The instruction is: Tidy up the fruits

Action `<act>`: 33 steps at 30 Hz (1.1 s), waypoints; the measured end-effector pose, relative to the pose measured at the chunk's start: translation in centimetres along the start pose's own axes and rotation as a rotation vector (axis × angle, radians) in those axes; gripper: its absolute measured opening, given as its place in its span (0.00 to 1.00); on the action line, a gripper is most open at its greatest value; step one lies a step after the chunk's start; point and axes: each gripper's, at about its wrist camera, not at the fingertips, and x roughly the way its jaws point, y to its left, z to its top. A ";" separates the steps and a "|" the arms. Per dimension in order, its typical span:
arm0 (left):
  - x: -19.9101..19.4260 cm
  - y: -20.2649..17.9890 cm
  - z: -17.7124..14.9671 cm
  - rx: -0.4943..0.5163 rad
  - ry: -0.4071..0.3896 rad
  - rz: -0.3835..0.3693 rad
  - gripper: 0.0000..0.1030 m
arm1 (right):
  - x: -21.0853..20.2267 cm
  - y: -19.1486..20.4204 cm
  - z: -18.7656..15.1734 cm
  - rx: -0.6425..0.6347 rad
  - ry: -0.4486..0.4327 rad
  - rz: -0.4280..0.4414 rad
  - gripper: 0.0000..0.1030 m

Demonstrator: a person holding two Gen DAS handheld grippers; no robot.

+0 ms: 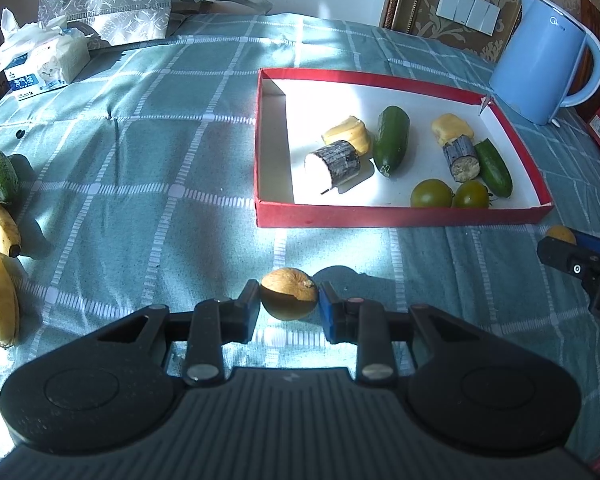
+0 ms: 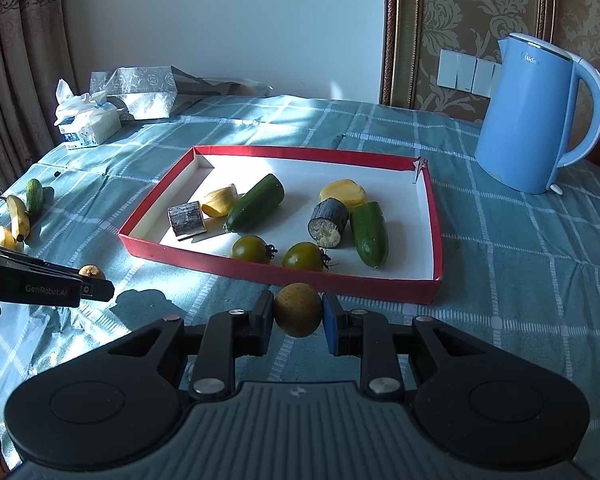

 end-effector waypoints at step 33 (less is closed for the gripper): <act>0.7 -1.0 0.2 0.020 0.022 0.008 0.27 | 0.7 -1.0 -0.5 0.039 0.017 0.013 0.25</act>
